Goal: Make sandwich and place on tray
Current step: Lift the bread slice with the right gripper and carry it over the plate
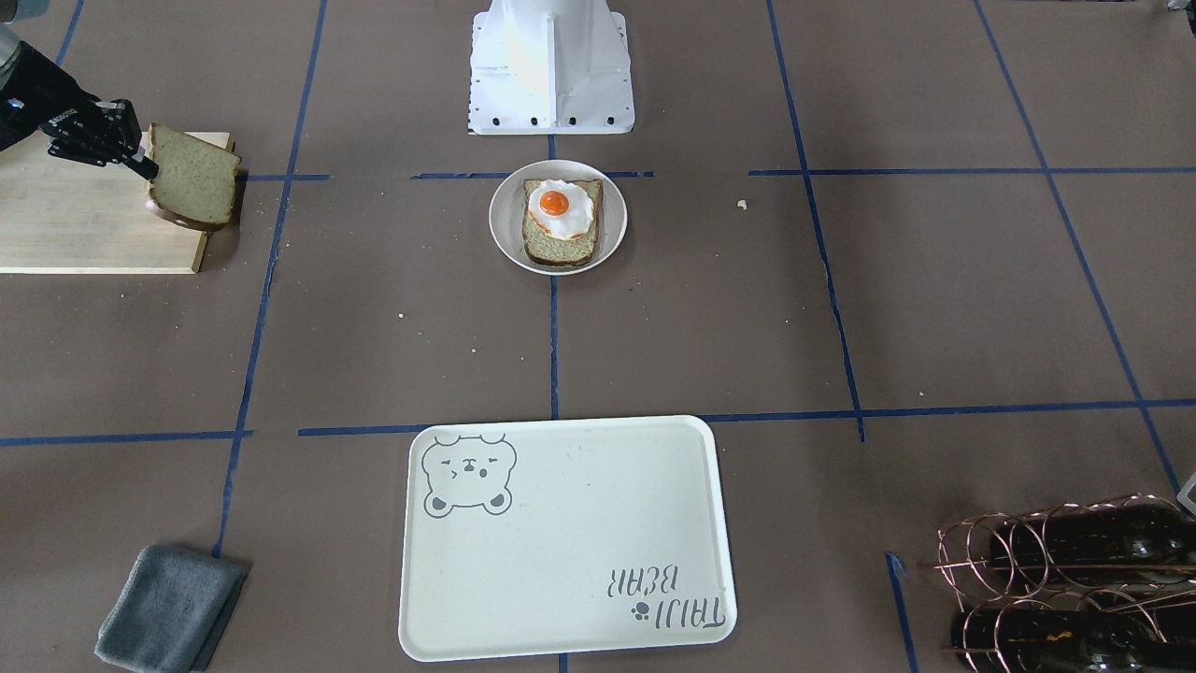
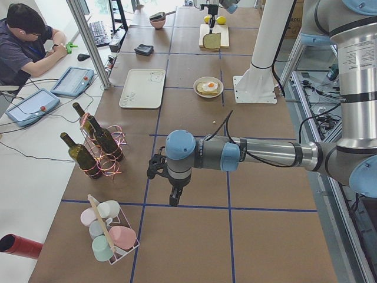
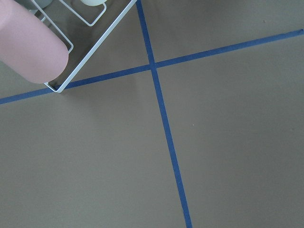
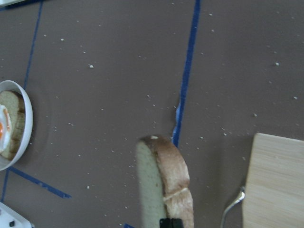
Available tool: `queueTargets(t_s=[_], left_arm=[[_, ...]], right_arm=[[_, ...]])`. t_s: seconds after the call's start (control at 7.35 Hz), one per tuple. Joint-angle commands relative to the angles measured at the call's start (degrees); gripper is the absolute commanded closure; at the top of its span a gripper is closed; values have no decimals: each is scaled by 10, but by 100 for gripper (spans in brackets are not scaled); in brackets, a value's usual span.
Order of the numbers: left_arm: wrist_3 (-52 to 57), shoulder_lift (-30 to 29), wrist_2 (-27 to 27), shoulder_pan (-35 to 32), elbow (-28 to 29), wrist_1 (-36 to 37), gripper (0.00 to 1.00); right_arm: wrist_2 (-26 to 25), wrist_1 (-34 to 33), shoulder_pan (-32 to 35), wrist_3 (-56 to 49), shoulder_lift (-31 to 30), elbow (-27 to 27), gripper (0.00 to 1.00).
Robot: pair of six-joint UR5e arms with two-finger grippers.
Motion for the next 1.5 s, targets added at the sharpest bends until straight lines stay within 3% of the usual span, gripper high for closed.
queueTargets(t_s=[0.0, 0.27, 0.68, 0.95, 1.36], left_arm=[[0, 0, 0, 0, 3, 1, 0], [0, 1, 0, 0, 3, 2, 0], [0, 0, 0, 0, 2, 2, 0], [0, 0, 0, 0, 2, 2, 0], [0, 1, 0, 0, 3, 2, 0]], right_arm=[[12, -45, 3, 7, 110, 5, 100], [-5, -151, -24, 36, 237, 5, 100], [-162, -392, -150, 68, 458, 3, 100], [-252, -433, -229, 87, 487, -6, 100], [-310, -430, -265, 88, 482, -42, 100]])
